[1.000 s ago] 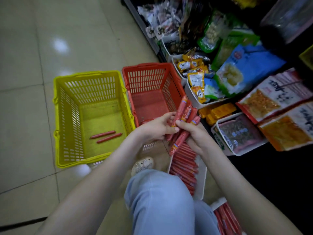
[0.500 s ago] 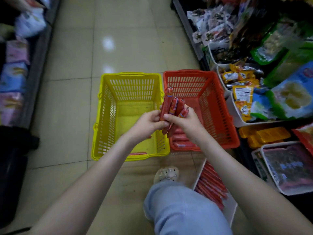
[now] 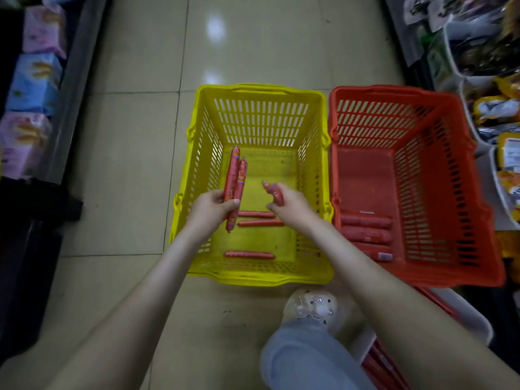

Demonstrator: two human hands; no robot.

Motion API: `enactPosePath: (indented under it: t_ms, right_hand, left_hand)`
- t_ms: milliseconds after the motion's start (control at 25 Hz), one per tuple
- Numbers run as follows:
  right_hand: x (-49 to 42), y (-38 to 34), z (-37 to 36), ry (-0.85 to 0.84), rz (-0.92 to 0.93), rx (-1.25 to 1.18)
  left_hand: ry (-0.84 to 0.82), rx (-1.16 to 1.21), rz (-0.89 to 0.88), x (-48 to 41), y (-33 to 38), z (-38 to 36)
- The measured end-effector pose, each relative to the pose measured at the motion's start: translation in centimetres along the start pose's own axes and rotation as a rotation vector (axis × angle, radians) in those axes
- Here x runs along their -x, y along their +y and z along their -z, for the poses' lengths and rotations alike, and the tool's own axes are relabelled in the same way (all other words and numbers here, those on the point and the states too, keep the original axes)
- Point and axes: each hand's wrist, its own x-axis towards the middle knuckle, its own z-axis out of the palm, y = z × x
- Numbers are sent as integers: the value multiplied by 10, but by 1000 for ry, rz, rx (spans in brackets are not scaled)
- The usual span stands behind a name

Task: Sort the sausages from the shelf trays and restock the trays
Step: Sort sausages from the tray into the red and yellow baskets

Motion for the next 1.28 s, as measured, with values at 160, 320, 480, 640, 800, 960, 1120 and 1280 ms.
enactPosePath:
  t_ms: [160, 320, 480, 640, 800, 960, 1120, 1280]
  right_hand:
    - [-22, 12, -60, -321, -6, 381]
    - [-31, 26, -77, -375, -92, 553]
    - [-30, 37, -65, -199, -163, 551]
    - [-18, 52, -66, -110, -174, 592]
    - [-12, 52, -65, -229, -199, 590]
    - [19, 31, -32, -89, 61, 435]
    - [102, 48, 21, 289, 289, 219]
    - [192, 129, 38, 729, 92, 203]
  left_hand:
    - [98, -222, 36, -28, -31, 0]
    - [105, -490, 25, -42, -48, -16]
    - [-35, -819, -57, -58, -63, -36]
    - [-193, -1176, -158, -66, -79, -59]
    - [-359, -1141, -43, -68, -85, -62]
    - [-186, -1001, -263, -31, -47, -78]
    - [78, -555, -810, 39, -8, -114]
    - [-45, -396, -1227, 105, 4, -191]
